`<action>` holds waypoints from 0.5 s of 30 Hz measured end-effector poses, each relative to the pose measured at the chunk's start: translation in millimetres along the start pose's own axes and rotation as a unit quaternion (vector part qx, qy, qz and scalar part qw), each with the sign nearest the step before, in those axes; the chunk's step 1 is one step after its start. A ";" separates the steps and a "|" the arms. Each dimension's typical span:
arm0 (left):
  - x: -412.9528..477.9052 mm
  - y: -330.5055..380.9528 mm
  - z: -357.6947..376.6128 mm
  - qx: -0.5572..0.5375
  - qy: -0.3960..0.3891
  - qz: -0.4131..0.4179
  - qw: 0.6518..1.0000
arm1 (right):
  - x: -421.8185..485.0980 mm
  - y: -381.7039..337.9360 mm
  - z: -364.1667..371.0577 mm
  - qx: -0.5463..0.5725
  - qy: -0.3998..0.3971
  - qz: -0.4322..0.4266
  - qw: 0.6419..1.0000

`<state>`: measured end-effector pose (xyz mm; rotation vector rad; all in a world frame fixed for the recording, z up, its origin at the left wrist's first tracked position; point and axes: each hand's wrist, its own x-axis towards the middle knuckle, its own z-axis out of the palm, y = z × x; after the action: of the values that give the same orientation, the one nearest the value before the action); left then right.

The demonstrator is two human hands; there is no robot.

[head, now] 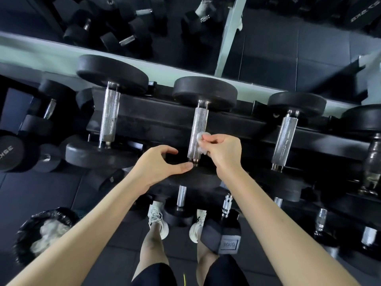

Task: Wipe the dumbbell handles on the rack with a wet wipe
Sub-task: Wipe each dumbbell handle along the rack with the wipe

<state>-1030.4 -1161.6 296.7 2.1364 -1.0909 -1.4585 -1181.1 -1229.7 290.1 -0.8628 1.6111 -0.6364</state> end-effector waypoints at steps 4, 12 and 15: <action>-8.3 -4.1 0.3 0.024 -0.026 0.012 0.999 | -10.0 2.4 -5.2 -0.052 -0.021 -0.003 0.998; -1.4 -7.8 -1.0 0.013 -0.018 -0.015 1.000 | 19.6 -24.1 6.6 0.077 0.009 -0.008 0.997; 0.6 -6.3 -2.1 0.020 -0.024 -0.017 0.999 | 3.1 0.3 -0.3 -0.008 -0.005 -0.024 1.000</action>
<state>-1025.8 -1158.2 293.1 2.1681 -1.1143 -1.5224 -1181.7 -1232.0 288.1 -0.9162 1.5929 -0.6536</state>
